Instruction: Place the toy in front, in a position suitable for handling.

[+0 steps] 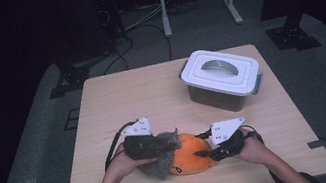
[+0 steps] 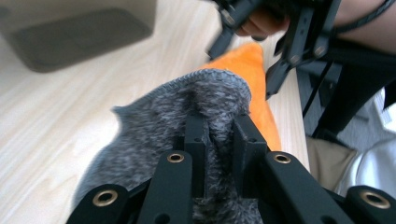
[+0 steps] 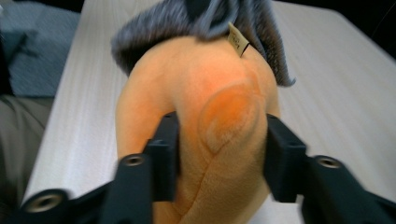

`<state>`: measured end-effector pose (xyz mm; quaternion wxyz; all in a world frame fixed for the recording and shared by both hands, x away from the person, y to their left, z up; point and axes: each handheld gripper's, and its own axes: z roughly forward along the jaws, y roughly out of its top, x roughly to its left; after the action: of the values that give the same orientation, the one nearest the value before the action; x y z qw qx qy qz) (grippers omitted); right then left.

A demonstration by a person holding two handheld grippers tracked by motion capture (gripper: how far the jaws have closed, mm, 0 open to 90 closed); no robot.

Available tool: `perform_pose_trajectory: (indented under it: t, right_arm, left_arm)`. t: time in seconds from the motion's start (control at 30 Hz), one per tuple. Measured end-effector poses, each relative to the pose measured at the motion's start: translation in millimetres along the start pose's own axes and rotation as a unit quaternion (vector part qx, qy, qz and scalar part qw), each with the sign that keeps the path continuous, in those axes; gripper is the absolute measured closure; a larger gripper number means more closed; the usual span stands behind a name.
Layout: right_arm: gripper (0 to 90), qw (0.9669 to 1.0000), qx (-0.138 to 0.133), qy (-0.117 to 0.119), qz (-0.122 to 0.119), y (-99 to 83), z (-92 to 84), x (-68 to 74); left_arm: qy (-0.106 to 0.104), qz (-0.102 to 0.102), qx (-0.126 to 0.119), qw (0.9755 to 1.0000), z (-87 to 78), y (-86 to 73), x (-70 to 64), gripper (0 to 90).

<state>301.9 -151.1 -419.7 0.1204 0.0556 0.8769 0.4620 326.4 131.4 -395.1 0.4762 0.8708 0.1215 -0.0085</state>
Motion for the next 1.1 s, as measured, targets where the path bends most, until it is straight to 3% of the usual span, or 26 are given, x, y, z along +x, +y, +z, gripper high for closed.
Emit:
perform_pose_trajectory:
  t: [0.07, 0.1, 0.17, 0.27, 0.3, 0.33, 0.37, 0.43, 0.63, 0.77, 0.87, 1.03, 1.1]
  right_arm:
    - [32.9, 0.9992, -0.006, 0.019, 0.035, -4.3, -2.2, -4.3]
    - [31.5, 0.9964, -0.018, 0.039, 0.072, -7.4, -6.2, -7.9]
    - [32.9, 0.9950, -0.022, 0.049, 0.084, -9.1, -7.5, -9.0]
    - [38.0, 0.9959, -0.016, 0.046, 0.076, -9.1, -4.4, -7.5]
    - [45.3, 0.9973, -0.010, 0.040, 0.061, -6.8, -2.1, -5.1]
    - [45.3, 0.9973, -0.010, 0.040, 0.061, -6.8, -2.1, -5.1]
    - [49.6, 0.9986, -0.009, 0.030, 0.043, -3.9, -2.3, -2.1]
    - [51.3, 0.9990, -0.014, 0.025, 0.034, -3.0, -1.4, 0.5]
    - [53.0, 0.9996, -0.018, 0.023, 0.001, 1.4, 1.2, 8.9]
    - [54.2, 0.9996, -0.013, 0.023, 0.006, -3.4, -1.3, 8.8]
    - [55.5, 0.9997, -0.010, 0.023, 0.005, -5.4, -3.0, 8.5]
    - [56.5, 0.9998, -0.001, 0.020, 0.001, -7.2, -6.1, 4.5]
    - [56.5, 0.9998, 0.003, 0.018, 0.002, -9.7, -7.3, 1.6]
  left_arm:
    - [-0.009, -0.004, -0.006, 0.9999, 2.7, -3.1, -1.6, 78.4]
    - [-0.018, -0.005, -0.008, 0.9998, 2.4, -6.6, -3.3, 78.5]
    - [-0.020, -0.004, -0.010, 0.9997, 1.6, -8.1, -3.9, 78.5]
    - [-0.019, -0.005, -0.008, 0.9998, -1.2, -9.0, -4.3, 78.5]
    - [-0.012, 0.004, -0.008, 0.9999, -2.4, -5.0, -6.7, 78.5]
    - [-0.012, 0.004, -0.008, 0.9999, -2.4, -5.0, -6.7, 78.5]
    - [-0.010, 0.009, -0.009, 0.9999, -2.8, -1.6, -8.1, 78.5]
    - [-0.013, 0.029, -0.010, 0.9994, -0.8, 11.9, -14.1, 78.5]
    - [-0.029, 0.052, -0.001, 0.9983, 14.2, 30.5, -21.1, 78.4]
    - [-0.044, 0.048, -0.001, 0.9979, 26.0, 33.4, -21.7, 78.4]
    - [-0.043, 0.049, 0.000, 0.9978, 26.2, 32.9, -21.3, 78.4]
    - [-0.029, 0.036, -0.007, 0.9989, 14.0, 20.2, -13.8, 78.4]
    - [-0.022, 0.020, -0.016, 0.9994, 8.8, 10.9, -9.3, 78.0]
